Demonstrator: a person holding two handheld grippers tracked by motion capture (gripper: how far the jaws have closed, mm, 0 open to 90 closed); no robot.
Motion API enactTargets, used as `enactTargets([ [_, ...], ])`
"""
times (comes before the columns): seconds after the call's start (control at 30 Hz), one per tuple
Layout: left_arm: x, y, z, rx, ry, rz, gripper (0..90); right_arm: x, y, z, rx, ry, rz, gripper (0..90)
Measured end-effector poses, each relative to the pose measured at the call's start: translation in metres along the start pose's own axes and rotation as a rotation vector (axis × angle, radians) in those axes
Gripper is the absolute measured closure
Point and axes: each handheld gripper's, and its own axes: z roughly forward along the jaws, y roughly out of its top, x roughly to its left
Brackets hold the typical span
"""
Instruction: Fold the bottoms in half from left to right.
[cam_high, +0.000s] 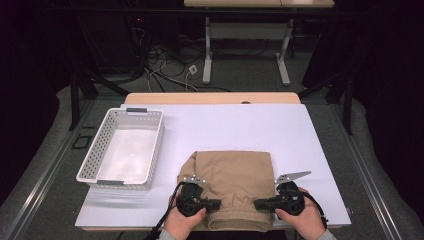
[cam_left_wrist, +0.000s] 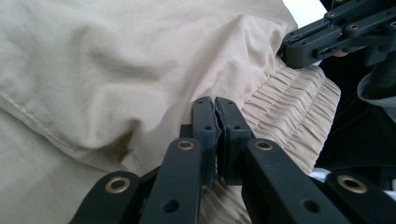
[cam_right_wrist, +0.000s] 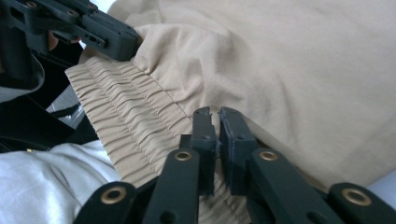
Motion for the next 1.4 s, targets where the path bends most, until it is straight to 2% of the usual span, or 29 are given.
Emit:
enactTargets([
  [0.3,-0.001,-0.002,0.003,0.007,0.010,0.003,90.0,-0.002,-0.004,0.006,0.029,-0.012,0.000,89.8],
  [0.5,-0.001,-0.001,0.002,0.004,0.013,-0.003,89.7,-0.002,-0.003,0.004,0.011,-0.012,0.004,86.9],
  [0.9,-0.003,0.005,-0.003,0.002,0.032,-0.009,81.0,0.000,0.008,-0.002,-0.024,-0.018,-0.001,82.7],
  [1.33,0.001,0.017,-0.016,-0.022,0.065,-0.034,72.2,0.000,0.028,-0.011,-0.076,-0.030,0.008,74.2],
  [1.4,0.001,0.019,-0.019,-0.038,0.063,-0.050,70.6,0.000,0.032,-0.013,-0.087,-0.031,0.005,72.5],
])
